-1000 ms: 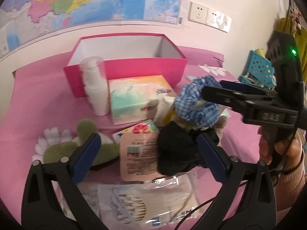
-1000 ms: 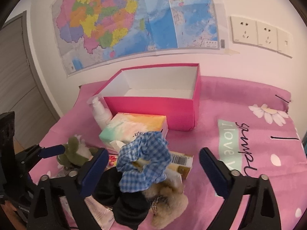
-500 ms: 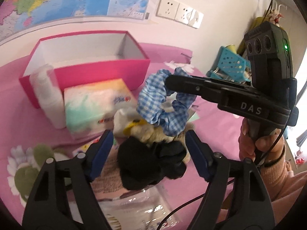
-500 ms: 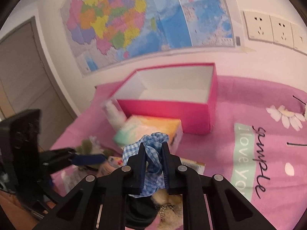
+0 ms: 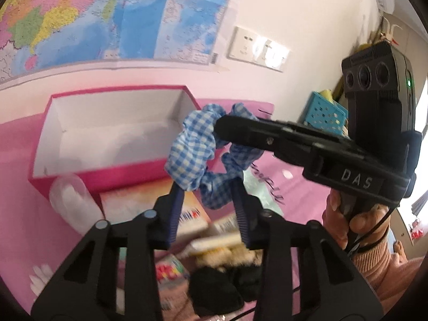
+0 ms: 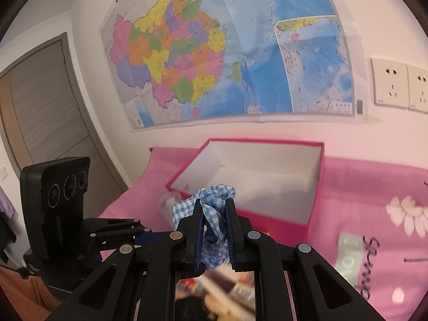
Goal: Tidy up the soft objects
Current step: 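Carry the scrunchie over the pink box and open the right gripper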
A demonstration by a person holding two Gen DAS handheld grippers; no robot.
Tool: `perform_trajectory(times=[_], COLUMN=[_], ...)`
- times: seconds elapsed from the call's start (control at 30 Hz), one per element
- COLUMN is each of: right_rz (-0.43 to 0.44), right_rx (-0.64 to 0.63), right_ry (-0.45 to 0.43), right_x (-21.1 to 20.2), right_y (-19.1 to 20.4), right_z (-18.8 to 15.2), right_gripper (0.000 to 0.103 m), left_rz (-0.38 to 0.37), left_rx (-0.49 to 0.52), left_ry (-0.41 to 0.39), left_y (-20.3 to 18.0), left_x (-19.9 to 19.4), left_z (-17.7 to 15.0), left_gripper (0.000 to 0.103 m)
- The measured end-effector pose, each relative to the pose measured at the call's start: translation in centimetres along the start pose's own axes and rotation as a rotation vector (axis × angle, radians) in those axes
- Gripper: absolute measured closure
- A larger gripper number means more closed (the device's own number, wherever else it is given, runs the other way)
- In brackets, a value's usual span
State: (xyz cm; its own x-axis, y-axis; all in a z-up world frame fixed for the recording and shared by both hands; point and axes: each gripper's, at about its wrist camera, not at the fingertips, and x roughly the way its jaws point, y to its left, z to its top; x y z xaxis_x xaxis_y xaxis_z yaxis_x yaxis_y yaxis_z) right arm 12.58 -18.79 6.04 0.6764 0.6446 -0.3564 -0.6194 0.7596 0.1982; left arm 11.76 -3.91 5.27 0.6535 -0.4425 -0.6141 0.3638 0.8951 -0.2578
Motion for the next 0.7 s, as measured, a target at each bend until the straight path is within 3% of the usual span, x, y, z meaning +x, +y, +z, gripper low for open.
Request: perform_trajectory(times=[0.17, 0.4, 0.53, 0.6, 0.63, 0.7], right_rz=[-0.012, -0.063, -0.098, -0.132, -0.14, -0.18], right_rx=[0.021, 0.071, 0.09, 0.11, 0.119, 0.128], right_ry=[0.004, 0.04, 0.091, 0.115, 0.128, 0.145], right_x=[2.3, 6.5, 9.3, 10.5, 11.0, 11.5], right_y=[-1.6, -4.7, -6.2, -6.9, -7.3, -7.8], right_z=[1.8, 3.5, 3.6, 3.3, 3.2, 2.8], right_gripper=[0.089, 0.088, 0.085, 0.068, 0.065, 0.06], left_rz=[0.048, 0.092, 0.174, 0.189, 0.195, 0.214], left_rx=[-0.007, -0.04, -0.068, -0.082, -0.087, -0.093], left_ry=[0.01, 0.066, 0.096, 0.107, 0.109, 0.107], left_y=[1.5, 3.4, 4.3, 4.7, 4.9, 5.1], left_x=[1.4, 4.4, 6.0, 6.4, 6.4, 6.2], left_z=[2.3, 4.4, 4.6, 4.4, 4.3, 4.1], left_gripper=[0.075, 0.076, 0.075, 0.069, 0.061, 0.054])
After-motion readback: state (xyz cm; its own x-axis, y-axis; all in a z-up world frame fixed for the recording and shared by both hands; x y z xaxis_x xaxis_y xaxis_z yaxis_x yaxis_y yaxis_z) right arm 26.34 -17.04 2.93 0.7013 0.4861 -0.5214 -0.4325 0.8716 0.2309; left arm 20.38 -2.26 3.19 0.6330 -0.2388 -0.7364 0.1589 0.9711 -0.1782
